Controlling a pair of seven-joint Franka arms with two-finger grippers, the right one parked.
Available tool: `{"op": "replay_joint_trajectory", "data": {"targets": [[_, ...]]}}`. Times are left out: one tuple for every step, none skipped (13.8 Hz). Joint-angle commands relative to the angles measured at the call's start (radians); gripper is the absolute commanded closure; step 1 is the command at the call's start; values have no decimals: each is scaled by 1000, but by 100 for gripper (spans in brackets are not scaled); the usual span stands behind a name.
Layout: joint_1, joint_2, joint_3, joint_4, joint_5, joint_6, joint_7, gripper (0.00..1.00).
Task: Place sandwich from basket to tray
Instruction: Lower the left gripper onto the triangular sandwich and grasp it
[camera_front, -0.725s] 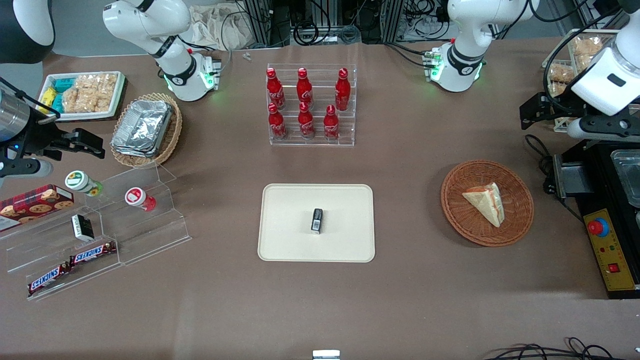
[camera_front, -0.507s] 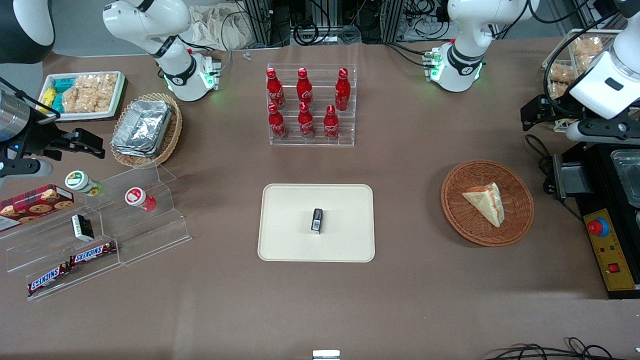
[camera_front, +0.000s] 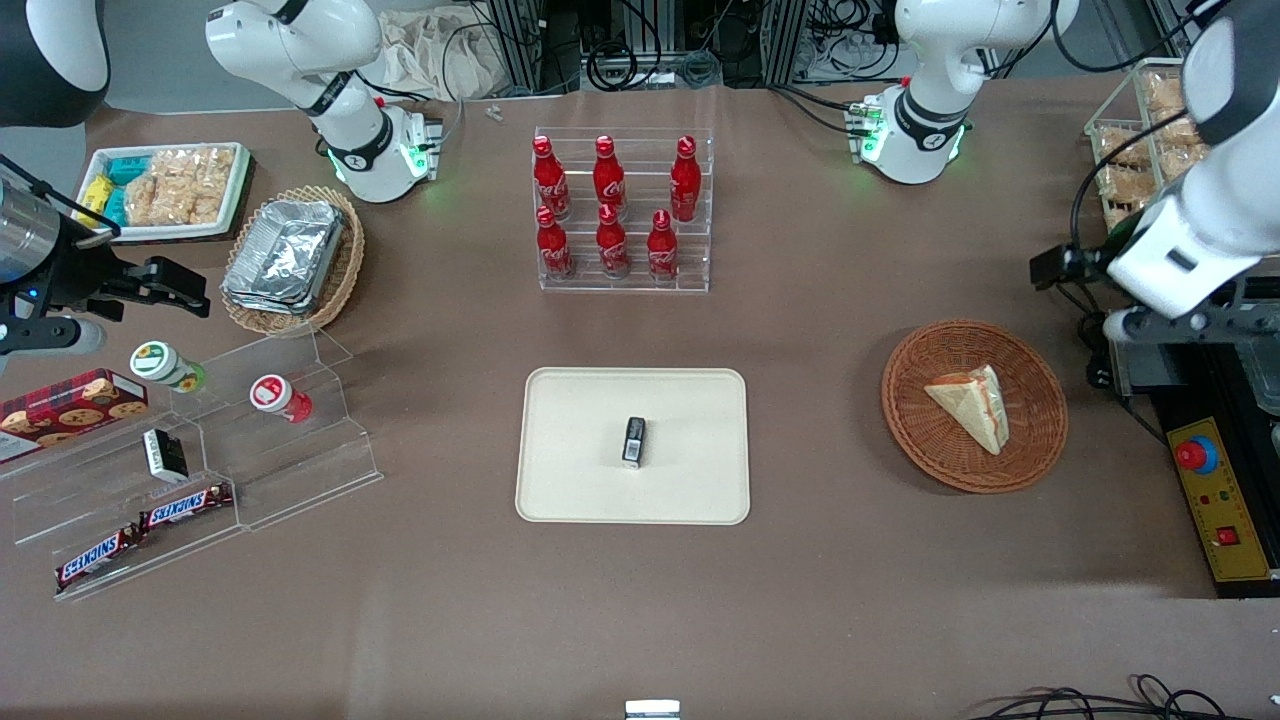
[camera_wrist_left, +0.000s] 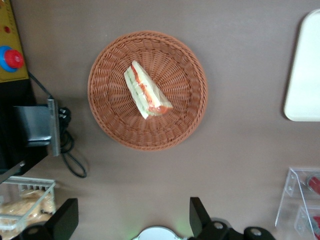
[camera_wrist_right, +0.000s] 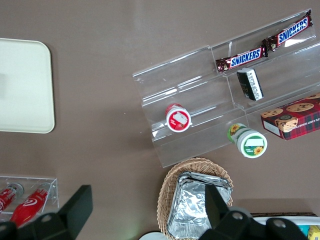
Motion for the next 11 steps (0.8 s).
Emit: {"op": "replay_joint_trajectory", "data": {"targets": [[-3, -44, 29, -205, 2, 183, -50, 0], [-3, -44, 30, -265, 0, 257, -93, 0], [-1, -37, 35, -314, 0, 332, -148, 0], [-1, -28, 35, -365, 0, 404, -205, 0], [-1, -15, 35, -417, 0, 484, -248, 0], [-1, -2, 36, -458, 0, 559, -288, 0], [-1, 29, 36, -477, 0, 613, -317, 0], [2, 70, 42, -479, 0, 652, -337, 0], [3, 110, 42, -479, 0, 696, -358, 0], [3, 147, 42, -482, 2, 741, -386, 0], [3, 184, 42, -482, 3, 779, -412, 0]]}}
